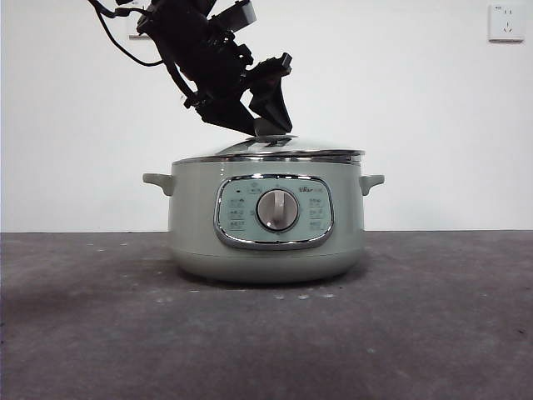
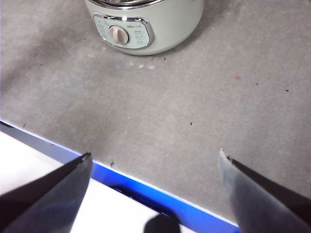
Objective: Pick up the potato,open the lid,put the potato in the pot,close the lid
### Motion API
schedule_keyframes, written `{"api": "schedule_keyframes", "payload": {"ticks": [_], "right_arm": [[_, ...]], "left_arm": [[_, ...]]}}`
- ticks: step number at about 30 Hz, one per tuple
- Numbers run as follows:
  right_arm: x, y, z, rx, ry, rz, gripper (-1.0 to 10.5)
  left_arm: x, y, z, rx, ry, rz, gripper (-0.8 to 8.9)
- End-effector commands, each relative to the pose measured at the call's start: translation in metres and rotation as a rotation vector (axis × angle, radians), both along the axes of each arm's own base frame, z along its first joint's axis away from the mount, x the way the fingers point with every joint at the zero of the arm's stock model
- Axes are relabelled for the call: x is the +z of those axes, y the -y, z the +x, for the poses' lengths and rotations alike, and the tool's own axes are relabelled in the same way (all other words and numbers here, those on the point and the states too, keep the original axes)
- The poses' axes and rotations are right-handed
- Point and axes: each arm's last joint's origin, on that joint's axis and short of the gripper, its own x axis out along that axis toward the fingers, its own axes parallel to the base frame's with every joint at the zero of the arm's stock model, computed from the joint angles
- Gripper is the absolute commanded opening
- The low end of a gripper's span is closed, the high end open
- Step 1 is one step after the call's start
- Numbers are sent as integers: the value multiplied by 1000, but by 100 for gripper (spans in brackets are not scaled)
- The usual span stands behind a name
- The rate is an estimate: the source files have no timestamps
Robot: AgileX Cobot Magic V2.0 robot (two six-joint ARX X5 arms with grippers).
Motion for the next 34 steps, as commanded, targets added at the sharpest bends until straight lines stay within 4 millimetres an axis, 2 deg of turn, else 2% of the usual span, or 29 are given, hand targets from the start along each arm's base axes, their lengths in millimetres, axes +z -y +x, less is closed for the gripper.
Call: {"api": "schedule_keyframes", "payload": {"ticks": [1, 21, 23, 25, 27, 34], "right_arm": [[-4, 1, -1, -5, -26, -9, 438], [-4, 1, -1, -5, -26, -10, 437], [-4, 1, -1, -5, -26, -10, 438], [-4, 1, -1, -5, -25, -10, 438], [-4, 1, -1, -5, -25, -10, 437], [-4, 1, -1, -5, -26, -10, 438]], "left_arm": [[-12, 2, 1, -9, -45, 46, -8], [-9, -5, 4, -6, -59, 77, 11], [-8, -5, 4, -6, -56, 74, 112], [-8, -5, 4, 0, -59, 66, 307], [-8, -5, 4, -6, -60, 63, 428], [4, -5, 5, -4, -37, 51, 437]]}}
